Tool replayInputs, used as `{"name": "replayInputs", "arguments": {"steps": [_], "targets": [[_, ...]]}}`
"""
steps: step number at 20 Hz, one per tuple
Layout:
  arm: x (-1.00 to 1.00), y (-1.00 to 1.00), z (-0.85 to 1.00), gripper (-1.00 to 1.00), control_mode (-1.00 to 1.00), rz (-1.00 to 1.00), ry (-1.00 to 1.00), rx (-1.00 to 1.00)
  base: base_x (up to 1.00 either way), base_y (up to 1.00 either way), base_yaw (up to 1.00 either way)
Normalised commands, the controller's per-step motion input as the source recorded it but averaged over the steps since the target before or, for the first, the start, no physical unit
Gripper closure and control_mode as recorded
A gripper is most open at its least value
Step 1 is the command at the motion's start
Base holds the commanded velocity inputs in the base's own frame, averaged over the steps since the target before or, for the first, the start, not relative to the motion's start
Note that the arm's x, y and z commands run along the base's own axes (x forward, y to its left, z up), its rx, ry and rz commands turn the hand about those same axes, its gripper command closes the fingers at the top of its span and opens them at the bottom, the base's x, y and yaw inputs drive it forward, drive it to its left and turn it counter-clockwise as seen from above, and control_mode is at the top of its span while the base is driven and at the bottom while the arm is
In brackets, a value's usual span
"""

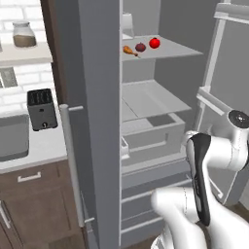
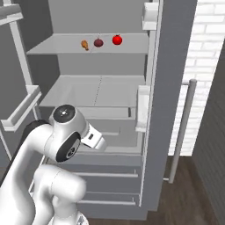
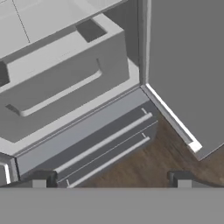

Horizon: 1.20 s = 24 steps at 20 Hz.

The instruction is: Place one tomato and one chicken drumstick in each tupperware on the nearby counter, to pack two identical lunches.

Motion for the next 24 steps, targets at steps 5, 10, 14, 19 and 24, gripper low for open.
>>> {"name": "replayInputs", "arguments": {"steps": [5, 10, 14, 19, 24], "targets": [[0.00, 0.00, 0.00, -1.00, 1.00, 0.00, 0.00, 0.00, 0.96, -0.05, 0.01], [0.00, 0.00, 0.00, -1.00, 1.00, 0.00, 0.00, 0.00, 0.70, -0.44, 0.20], [0.00, -0.07, 0.74, -1.00, -1.00, 0.19, -0.23, 0.01, 0.02, -0.07, 0.05], [0.00, 0.14, 1.00, -1.00, -1.00, 0.14, -0.39, -0.05, 0.00, 0.00, 0.00], [0.00, 0.30, 1.00, -1.00, -1.00, 0.08, -0.33, -0.12, 0.00, 0.00, 0.00]]}}
